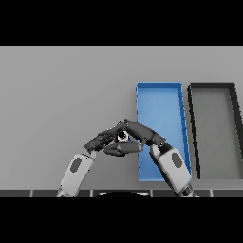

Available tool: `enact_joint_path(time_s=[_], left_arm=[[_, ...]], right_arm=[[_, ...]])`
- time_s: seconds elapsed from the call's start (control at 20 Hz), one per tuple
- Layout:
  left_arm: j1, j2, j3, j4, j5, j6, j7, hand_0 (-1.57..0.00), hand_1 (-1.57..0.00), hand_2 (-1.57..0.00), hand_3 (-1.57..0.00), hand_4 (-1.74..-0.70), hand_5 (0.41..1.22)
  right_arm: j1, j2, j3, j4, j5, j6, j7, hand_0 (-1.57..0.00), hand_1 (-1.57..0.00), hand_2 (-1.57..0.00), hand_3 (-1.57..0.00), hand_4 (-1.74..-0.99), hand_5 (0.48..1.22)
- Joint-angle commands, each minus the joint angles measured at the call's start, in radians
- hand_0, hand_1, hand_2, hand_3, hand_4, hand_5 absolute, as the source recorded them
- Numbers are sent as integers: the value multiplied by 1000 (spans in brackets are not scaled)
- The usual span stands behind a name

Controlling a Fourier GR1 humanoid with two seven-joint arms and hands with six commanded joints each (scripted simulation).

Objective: Pick up the blue pipe and place it into the blue bin.

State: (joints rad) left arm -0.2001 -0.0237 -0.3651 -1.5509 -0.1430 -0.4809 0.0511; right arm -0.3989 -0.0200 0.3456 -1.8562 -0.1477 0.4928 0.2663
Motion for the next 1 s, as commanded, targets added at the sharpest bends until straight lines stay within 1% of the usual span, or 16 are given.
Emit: enact_joint_path(time_s=[0.0, 0.1, 0.15, 0.25, 0.35, 0.4, 0.45, 0.5, 0.6, 0.65, 0.7, 0.75, 0.8, 0.85, 0.9, 0.95], left_arm=[[6, -9, 3, -5, 7, 7, 17, -64, -59, -58, -45, -974, 607], [4, -17, -2, 1, 1, 11, 38, -40, -38, -37, -29, -968, 557], [7, -13, 1, 5, -2, 13, 44, -32, -30, -29, -23, -967, 544], [15, -19, -8, 12, -19, 24, 49, -20, -19, -18, -14, -971, 519], [15, -8, -6, 9, -21, 20, 58, -13, -12, -11, -9, -968, 501], [11, -13, -7, 9, -20, 20, 64, -10, -9, -9, -7, -971, 493], [5, -18, -1, 13, -14, 21, 70, -8, -7, -7, -5, -973, 489], [10, -21, -6, 7, -16, 23, 72, -6, -5, -5, -4, -971, 485], [10, -12, -2, 7, -17, 21, 59, -3, -3, -3, -2, -961, 475], [10, -13, -5, -2, -15, 20, 63, -3, -2, -2, -2, -956, 475], [10, -9, -1, -9, -12, 19, 64, -2, -2, -2, -1, -954, 474], [17, -8, -9, -6, -22, 20, 54, -1, -1, -1, -1, -951, 473], [31, -2, -13, -13, -27, 21, 35, -1, -1, -1, 0, -949, 471], [43, 11, -11, -21, -24, 15, 18, 0, 0, 0, 0, -947, 468], [54, 16, -14, -48, -17, 12, 15, 0, 0, 0, 0, -946, 466], [46, 15, -9, -52, -17, 18, 32, 0, 0, 0, 0, -948, 466]], right_arm=[[-1, 3, -3, 7, -2, 6, 1, -1570, -1570, -1570, -1570, -1499, 1220], [-2, 20, -8, 2, 1, 8, -12, -1571, -1571, -1571, -1570, -1498, 1220], [-9, 19, -27, 2, -13, 11, -14, -1571, -1571, -1571, -1570, -1497, 1220], [-31, 42, -47, 1, -54, 1, 10, -1571, -1571, -1571, -1571, -1496, 1221], [-67, 39, -76, -29, -139, -8, 75, -1571, -1571, -1571, -1571, -1495, 1221], [-101, 28, -110, -41, -209, -33, 135, -1571, -1571, -1571, -1571, -1494, 1221], [-134, 25, -137, -40, -254, -62, 177, -1571, -1571, -1571, -1571, -1494, 1221], [-185, 18, -166, -48, -301, -94, 207, -1571, -1571, -1571, -1571, -1494, 1221], [-273, -17, -224, -48, -396, -144, 276, -1571, -1571, -1571, -1571, -1496, 1221], [-324, -34, -263, -31, -435, -166, 284, -1571, -1571, -1571, -1571, -1496, 1221], [-360, -49, -294, -22, -452, -188, 278, -1571, -1571, -1571, -1571, -1497, 1221], [-393, -62, -328, -2, -446, -221, 265, -1571, -1571, -1571, -1571, -1497, 1221], [-426, -82, -368, 34, -434, -242, 248, -1571, -1571, -1571, -1571, -1497, 1221], [-442, -97, -391, 54, -415, -252, 233, -1571, -1571, -1571, -1571, -1498, 1221], [-470, -127, -420, 79, -397, -258, 233, -1571, -1571, -1571, -1571, -1498, 1221], [-476, -142, -437, 100, -386, -250, 224, -1571, -1571, -1571, -1571, -1498, 1221]])
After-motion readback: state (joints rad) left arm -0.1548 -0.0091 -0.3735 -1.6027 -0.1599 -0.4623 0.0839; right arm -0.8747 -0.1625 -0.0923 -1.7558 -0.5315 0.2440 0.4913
